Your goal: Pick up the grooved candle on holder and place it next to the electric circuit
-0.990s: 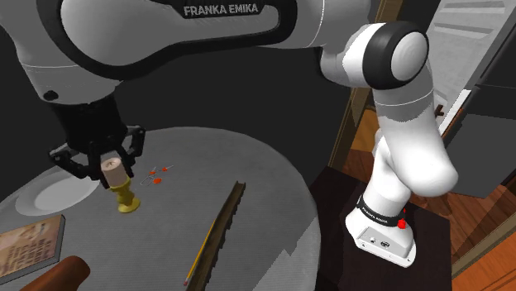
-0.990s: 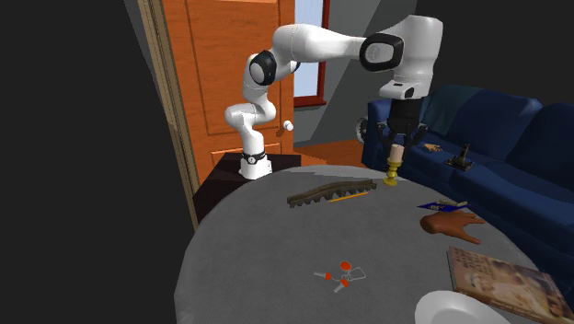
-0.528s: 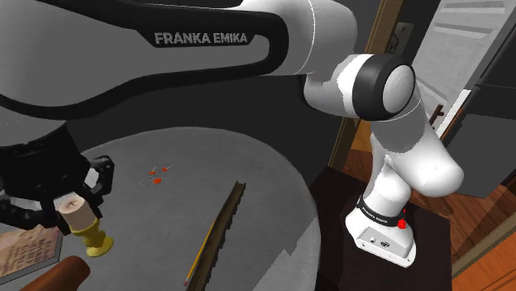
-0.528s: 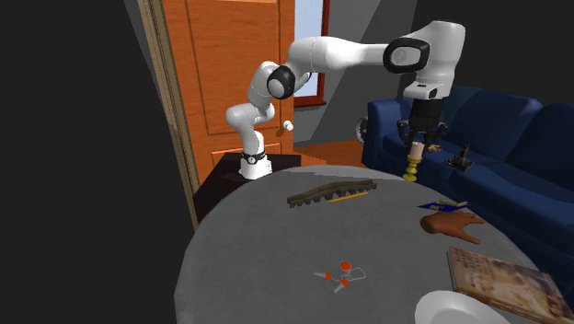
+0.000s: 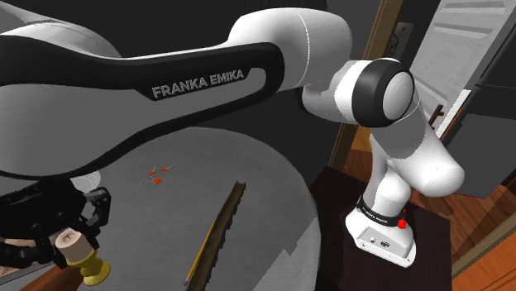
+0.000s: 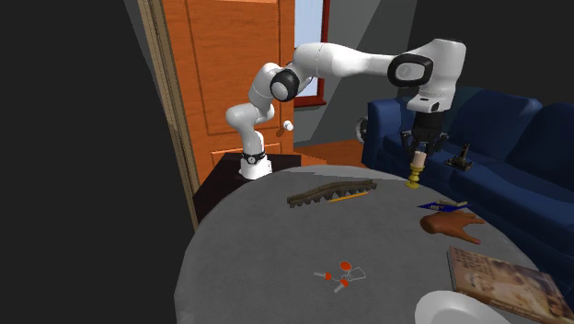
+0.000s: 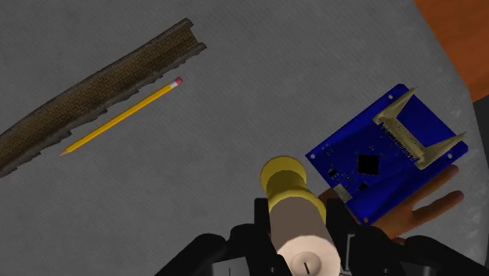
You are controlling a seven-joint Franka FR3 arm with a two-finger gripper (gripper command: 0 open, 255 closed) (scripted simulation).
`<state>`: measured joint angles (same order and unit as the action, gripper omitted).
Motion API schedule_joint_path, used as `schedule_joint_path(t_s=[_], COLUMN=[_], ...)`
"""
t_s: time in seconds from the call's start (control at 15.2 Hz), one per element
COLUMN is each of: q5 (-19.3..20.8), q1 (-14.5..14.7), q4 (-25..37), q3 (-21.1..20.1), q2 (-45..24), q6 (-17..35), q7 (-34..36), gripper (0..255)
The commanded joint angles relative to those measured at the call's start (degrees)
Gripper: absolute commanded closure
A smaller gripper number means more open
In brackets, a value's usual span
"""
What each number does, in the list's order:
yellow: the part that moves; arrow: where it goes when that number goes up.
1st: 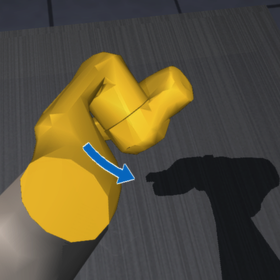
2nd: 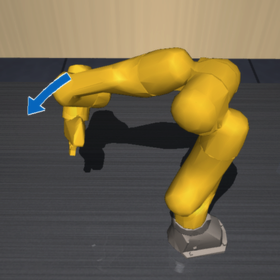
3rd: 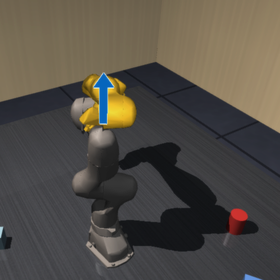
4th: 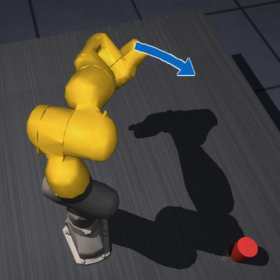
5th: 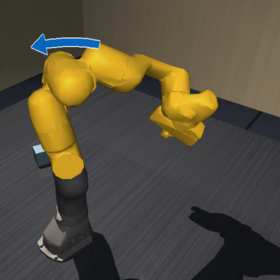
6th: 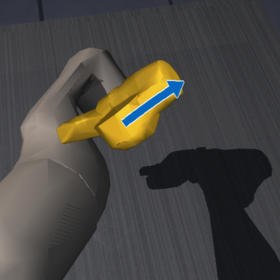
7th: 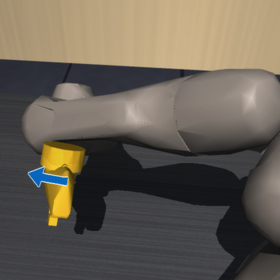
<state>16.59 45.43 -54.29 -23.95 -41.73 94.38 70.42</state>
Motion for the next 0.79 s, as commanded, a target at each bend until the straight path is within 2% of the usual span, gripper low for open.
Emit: schedule_joint_path(t_s=[0.0, 0.73], q5=[0.0, 0.3], q1=[-0.4, -2.0], q4=[-2.2, -11.4], q3=[0.0, 0.1], q2=[0.3, 0.5], q6=[1.9, 10.5], q7=[0.2, 1.2], gripper=[255, 255])
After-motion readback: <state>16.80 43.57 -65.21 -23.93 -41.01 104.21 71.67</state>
